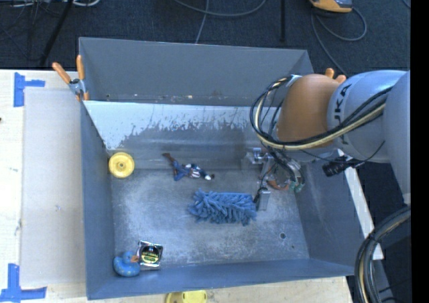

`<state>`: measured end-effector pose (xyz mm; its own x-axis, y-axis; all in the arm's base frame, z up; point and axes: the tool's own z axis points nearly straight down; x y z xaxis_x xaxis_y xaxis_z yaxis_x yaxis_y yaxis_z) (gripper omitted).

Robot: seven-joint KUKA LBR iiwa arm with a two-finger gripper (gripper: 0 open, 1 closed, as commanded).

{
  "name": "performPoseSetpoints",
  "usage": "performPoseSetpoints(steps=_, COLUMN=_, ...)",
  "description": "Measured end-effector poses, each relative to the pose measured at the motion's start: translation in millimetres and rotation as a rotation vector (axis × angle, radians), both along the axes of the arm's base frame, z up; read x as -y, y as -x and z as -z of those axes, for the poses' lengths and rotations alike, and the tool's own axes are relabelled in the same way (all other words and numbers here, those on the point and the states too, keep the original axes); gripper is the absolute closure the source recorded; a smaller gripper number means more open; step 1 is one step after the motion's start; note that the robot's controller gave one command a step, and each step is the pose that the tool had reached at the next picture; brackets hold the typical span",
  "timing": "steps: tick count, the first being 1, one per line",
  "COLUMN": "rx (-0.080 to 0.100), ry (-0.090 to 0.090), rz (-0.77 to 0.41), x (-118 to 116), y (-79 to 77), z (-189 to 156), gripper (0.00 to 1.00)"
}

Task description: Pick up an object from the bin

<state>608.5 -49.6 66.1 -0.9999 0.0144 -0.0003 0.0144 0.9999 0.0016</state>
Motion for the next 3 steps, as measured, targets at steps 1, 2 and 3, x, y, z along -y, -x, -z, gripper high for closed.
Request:
performPoseSetpoints(steps=1, rx=0.000, ry=0.002, rz=-0.109, x=-9.3, y=40.9, z=-2.2, gripper=0.00)
performPoseSetpoints(steps=2, rx=-0.002, ry=0.001, rz=-0.004, x=-59.2, y=67.2, z=-3.1, gripper=1.00)
performPoseSetpoints(steps=3, rx=-0.002, ry=0.002, rz=-0.005, x=-59.2, y=67.2, z=-3.1, gripper=1.00)
